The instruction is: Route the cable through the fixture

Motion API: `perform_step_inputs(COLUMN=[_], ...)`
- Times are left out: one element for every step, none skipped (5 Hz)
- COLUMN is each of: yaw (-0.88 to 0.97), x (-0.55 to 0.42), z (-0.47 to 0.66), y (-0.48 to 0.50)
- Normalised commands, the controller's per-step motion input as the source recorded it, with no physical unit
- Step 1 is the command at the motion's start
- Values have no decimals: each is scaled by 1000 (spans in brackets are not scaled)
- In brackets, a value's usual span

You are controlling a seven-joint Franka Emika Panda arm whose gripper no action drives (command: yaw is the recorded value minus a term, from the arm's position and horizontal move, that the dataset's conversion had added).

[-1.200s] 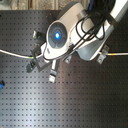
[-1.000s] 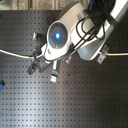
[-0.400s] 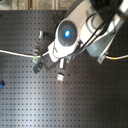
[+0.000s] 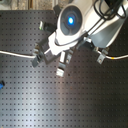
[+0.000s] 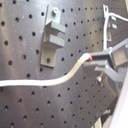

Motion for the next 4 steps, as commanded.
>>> perform_step_inputs(yaw=[317,517,557,363], x=[226,257,309,538], z=[-1,4,8,133], y=[470,269,177,56])
